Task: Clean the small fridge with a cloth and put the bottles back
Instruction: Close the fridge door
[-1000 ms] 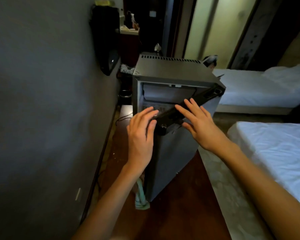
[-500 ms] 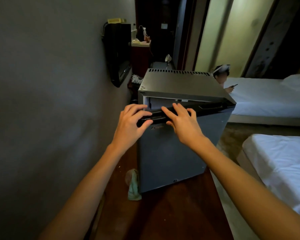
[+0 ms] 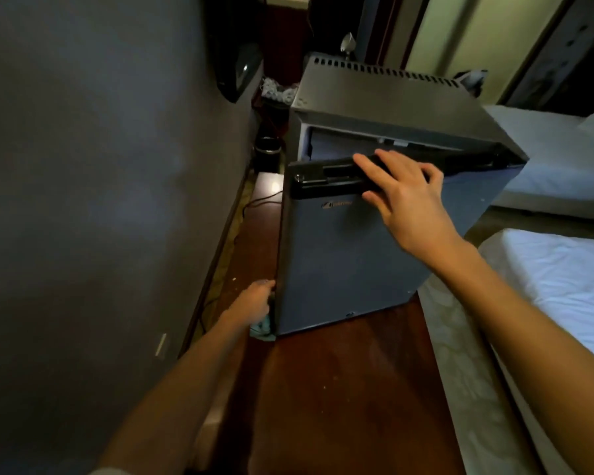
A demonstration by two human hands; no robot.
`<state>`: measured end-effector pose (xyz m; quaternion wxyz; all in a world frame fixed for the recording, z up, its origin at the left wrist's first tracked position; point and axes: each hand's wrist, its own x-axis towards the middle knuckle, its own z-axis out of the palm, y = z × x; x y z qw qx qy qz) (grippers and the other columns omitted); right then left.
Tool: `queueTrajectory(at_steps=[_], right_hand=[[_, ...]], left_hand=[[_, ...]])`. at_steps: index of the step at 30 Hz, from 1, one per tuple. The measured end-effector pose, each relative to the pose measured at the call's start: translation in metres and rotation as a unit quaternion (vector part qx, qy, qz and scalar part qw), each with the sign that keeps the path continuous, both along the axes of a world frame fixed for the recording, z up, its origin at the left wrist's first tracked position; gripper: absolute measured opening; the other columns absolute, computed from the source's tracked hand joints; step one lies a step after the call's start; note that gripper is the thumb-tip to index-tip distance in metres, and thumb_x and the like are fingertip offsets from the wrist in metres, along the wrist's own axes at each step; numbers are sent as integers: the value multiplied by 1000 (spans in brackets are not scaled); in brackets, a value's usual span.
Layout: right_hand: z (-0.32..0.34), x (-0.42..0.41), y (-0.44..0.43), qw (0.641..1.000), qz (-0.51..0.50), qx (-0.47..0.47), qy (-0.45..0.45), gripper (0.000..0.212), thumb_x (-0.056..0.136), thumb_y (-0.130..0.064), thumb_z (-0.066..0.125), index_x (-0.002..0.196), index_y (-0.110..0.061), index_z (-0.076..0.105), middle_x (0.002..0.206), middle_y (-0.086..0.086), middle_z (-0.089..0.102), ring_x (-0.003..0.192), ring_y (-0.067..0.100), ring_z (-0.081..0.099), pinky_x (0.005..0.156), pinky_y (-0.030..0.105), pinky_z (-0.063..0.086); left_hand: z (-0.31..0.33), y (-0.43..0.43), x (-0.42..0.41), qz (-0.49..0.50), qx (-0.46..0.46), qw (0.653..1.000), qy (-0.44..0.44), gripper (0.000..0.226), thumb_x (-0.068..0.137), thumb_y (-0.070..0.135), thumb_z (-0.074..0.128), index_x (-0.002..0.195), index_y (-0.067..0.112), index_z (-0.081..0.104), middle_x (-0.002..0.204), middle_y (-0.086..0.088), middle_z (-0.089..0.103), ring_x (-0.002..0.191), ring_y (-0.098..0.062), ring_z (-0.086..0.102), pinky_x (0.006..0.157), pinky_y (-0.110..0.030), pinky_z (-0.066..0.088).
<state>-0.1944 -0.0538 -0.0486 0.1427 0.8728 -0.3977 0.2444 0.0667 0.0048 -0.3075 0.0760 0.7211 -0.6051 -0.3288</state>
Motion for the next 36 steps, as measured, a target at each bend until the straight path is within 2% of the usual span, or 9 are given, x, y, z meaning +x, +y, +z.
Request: queueTrajectory(at_steps=[2, 6, 8, 11, 15, 18, 22, 26, 36], right_hand=[[-2, -1, 0, 1000, 1, 0, -6, 54, 98, -26, 56, 150, -28, 40, 150, 13, 44, 140, 29, 38, 107, 50, 24], [-7, -6, 4, 1000, -6, 2, -2, 56, 99, -26, 53, 151, -31, 36, 152, 9, 41, 143, 25, 33, 110, 47, 21], [-8, -8, 6, 1000, -9, 7, 0, 57, 98, -26, 53, 152, -32, 34, 153, 8, 39, 144, 24, 31, 111, 46, 19], [-8, -8, 8, 1000, -14, 9, -4, 57, 98, -25, 54, 152, -32, 34, 153, 8, 39, 144, 25, 31, 111, 46, 19], [-8, -5, 9, 1000, -14, 13, -9, 58, 99, -23, 54, 152, -32, 33, 154, 9, 38, 145, 25, 29, 112, 47, 18], [-8, -4, 8, 1000, -17, 15, -14, 57, 99, -23, 53, 152, -31, 33, 154, 9, 38, 146, 25, 28, 113, 48, 17], [-10, 0, 5, 999, -17, 17, -26, 56, 99, -22, 53, 152, -30, 35, 153, 11, 39, 145, 26, 29, 113, 48, 18], [-9, 5, 4, 999, -12, 25, -41, 55, 99, -20, 53, 151, -28, 38, 152, 13, 39, 144, 28, 30, 113, 50, 17], [-3, -13, 14, 999, 21, 40, -24, 56, 99, -22, 55, 151, -29, 36, 151, 9, 40, 143, 26, 30, 112, 50, 18]], left_hand=[[-30, 2, -5, -23, 72, 996, -41, 65, 95, 11, 43, 155, 25, 19, 158, -15, 26, 142, -38, 28, 112, -49, 33], [-39, 11, -15, -90, 98, 981, -143, 61, 101, 23, 42, 156, 23, 16, 165, 0, 2, 150, -35, 0, 117, -58, 10], [-50, 18, -12, -94, 121, 974, -168, 62, 102, 22, 41, 157, 23, 14, 165, 1, -7, 150, -36, -6, 119, -56, 10], [-85, 33, 7, -69, 121, 979, -150, 65, 100, 22, 40, 157, 20, 10, 165, -2, -10, 151, -32, -11, 121, -54, 14], [-90, 71, -1, -35, 98, 983, -153, 62, 101, 18, 39, 157, 16, 14, 165, -2, -10, 152, -30, -3, 119, -46, 25], [-87, 94, -9, -31, 62, 983, -171, 57, 100, 21, 40, 154, 20, 24, 162, -7, 11, 147, -30, 19, 110, -41, 36], [-75, 114, -23, -17, 93, 979, -182, 53, 99, 25, 42, 151, 22, 33, 153, -10, 25, 141, -30, 26, 109, -41, 36], [-71, 142, -49, 6, 71, 976, -207, 44, 97, 26, 45, 140, 17, 43, 143, -8, 36, 133, -27, 35, 104, -37, 41], [-68, 192, -56, 12, 49, 972, -231, 41, 98, 21, 46, 139, 16, 43, 140, -7, 38, 129, -25, 39, 99, -36, 41]])
